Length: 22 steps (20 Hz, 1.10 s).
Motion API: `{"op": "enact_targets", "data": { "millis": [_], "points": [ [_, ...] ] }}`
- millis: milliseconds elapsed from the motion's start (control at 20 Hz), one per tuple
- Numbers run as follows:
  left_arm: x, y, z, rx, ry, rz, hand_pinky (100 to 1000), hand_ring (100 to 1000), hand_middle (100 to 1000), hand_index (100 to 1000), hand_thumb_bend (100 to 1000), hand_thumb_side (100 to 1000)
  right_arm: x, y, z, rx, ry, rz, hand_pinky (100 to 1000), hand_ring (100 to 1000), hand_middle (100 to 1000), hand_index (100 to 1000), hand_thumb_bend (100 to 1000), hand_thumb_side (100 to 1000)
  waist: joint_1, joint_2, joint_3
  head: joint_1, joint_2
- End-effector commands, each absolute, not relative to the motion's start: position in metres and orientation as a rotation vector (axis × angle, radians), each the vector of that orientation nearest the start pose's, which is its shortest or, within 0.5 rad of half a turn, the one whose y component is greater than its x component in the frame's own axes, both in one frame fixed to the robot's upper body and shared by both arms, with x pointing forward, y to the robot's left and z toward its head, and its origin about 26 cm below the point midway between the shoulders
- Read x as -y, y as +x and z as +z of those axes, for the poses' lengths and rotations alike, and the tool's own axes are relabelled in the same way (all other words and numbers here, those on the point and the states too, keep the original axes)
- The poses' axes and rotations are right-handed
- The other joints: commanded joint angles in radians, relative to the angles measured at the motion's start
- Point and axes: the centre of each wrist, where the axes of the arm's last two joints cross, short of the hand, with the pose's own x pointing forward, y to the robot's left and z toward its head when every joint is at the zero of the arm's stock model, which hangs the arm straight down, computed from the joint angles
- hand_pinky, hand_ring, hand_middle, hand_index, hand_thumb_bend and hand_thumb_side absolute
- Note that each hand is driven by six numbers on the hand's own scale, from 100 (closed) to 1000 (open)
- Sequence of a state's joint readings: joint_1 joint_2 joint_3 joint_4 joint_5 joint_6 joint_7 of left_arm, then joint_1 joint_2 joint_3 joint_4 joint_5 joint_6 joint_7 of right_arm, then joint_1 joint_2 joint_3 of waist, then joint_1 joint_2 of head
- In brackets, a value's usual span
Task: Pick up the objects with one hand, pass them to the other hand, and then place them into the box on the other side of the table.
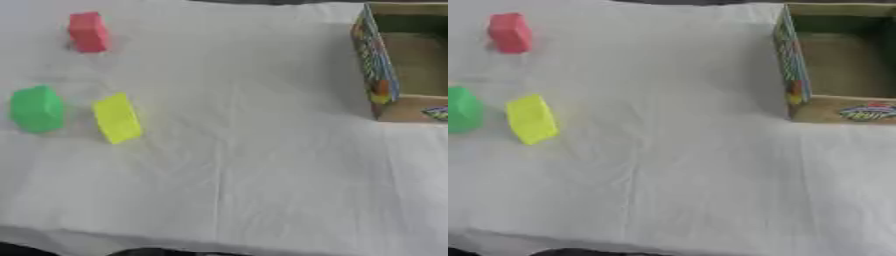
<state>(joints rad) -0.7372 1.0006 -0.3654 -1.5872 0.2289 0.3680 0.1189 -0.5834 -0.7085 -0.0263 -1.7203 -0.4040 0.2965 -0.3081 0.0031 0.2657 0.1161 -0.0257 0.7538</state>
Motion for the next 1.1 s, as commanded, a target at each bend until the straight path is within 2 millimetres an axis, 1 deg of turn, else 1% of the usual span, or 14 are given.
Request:
{"op": "enact_targets", "data": {
  "millis": [50, 100, 200, 250, 300, 400, 450, 550, 650, 800, 900, 1000, 1050, 1100],
  "points": [
    [-0.335, 0.357, 0.291, 1.554, 0.838, -0.842, 856, 890, 859, 938, 590, 562, 0.327, 0.341, 0.302, 2.056, -0.392, 0.13, 882, 834, 806, 904, 403, 522, 0.005, -0.027, -0.002, 0.009, 0.005],
    [-0.335, 0.358, 0.285, 1.504, 0.85, -0.872, 857, 890, 859, 934, 600, 550, 0.327, 0.341, 0.301, 2.053, -0.39, 0.141, 882, 834, 806, 904, 404, 522, 0.005, -0.029, -0.001, 0.008, 0.006],
    [-0.332, 0.362, 0.276, 1.431, 0.861, -0.906, 862, 894, 862, 919, 654, 473, 0.325, 0.34, 0.298, 2.046, -0.387, 0.156, 882, 833, 805, 904, 405, 522, 0.005, -0.031, 0.002, 0.005, 0.007],
    [-0.331, 0.363, 0.273, 1.401, 0.865, -0.917, 866, 896, 859, 908, 702, 406, 0.324, 0.34, 0.297, 2.042, -0.384, 0.162, 882, 832, 804, 904, 405, 523, 0.005, -0.031, 0.002, 0.003, 0.007],
    [-0.33, 0.365, 0.27, 1.374, 0.868, -0.932, 867, 893, 845, 890, 740, 296, 0.323, 0.34, 0.296, 2.037, -0.382, 0.17, 882, 831, 804, 904, 406, 523, 0.003, -0.032, 0.002, 0.002, 0.006],
    [-0.331, 0.368, 0.264, 1.342, 0.866, -0.966, 867, 885, 820, 873, 765, 151, 0.322, 0.34, 0.294, 2.028, -0.38, 0.183, 882, 831, 803, 904, 409, 522, 0.001, -0.032, 0.002, 0.001, 0.006],
    [-0.333, 0.37, 0.26, 1.327, 0.865, -0.982, 870, 885, 812, 861, 775, 100, 0.321, 0.341, 0.293, 2.024, -0.379, 0.188, 882, 830, 802, 903, 410, 522, 0.0, -0.032, 0.002, 0.003, 0.006],
    [-0.339, 0.373, 0.257, 1.298, 0.874, -1.011, 878, 881, 800, 850, 750, 100, 0.321, 0.341, 0.292, 2.017, -0.381, 0.192, 881, 829, 800, 903, 412, 521, -0.001, -0.031, 0.003, 0.006, 0.005],
    [-0.346, 0.377, 0.259, 1.292, 0.884, -1.027, 872, 873, 791, 840, 694, 100, 0.322, 0.341, 0.29, 2.01, -0.385, 0.19, 881, 827, 798, 903, 414, 521, -0.002, -0.03, 0.005, 0.006, 0.006],
    [-0.359, 0.382, 0.262, 1.283, 0.895, -1.052, 868, 871, 787, 831, 639, 100, 0.324, 0.342, 0.287, 1.999, -0.393, 0.185, 881, 826, 797, 902, 416, 520, -0.003, -0.03, 0.009, 0.003, 0.006],
    [-0.367, 0.385, 0.262, 1.273, 0.897, -1.074, 867, 871, 790, 841, 619, 100, 0.325, 0.342, 0.286, 1.995, -0.398, 0.182, 881, 825, 796, 902, 416, 520, -0.003, -0.031, 0.012, 0.002, 0.005],
    [-0.373, 0.386, 0.264, 1.263, 0.903, -1.109, 869, 874, 794, 840, 659, 100, 0.326, 0.342, 0.286, 1.993, -0.402, 0.181, 880, 824, 795, 902, 415, 520, -0.002, -0.031, 0.013, 0.001, 0.002],
    [-0.375, 0.385, 0.264, 1.256, 0.906, -1.132, 869, 874, 794, 840, 640, 100, 0.326, 0.342, 0.286, 1.993, -0.403, 0.182, 880, 824, 795, 902, 415, 520, -0.002, -0.032, 0.014, 0.0, 0.0],
    [-0.377, 0.385, 0.263, 1.245, 0.905, -1.159, 868, 874, 796, 840, 666, 100, 0.326, 0.341, 0.286, 1.992, -0.407, 0.185, 881, 824, 795, 906, 415, 520, -0.002, -0.032, 0.014, -0.001, -0.001]
  ]
}}
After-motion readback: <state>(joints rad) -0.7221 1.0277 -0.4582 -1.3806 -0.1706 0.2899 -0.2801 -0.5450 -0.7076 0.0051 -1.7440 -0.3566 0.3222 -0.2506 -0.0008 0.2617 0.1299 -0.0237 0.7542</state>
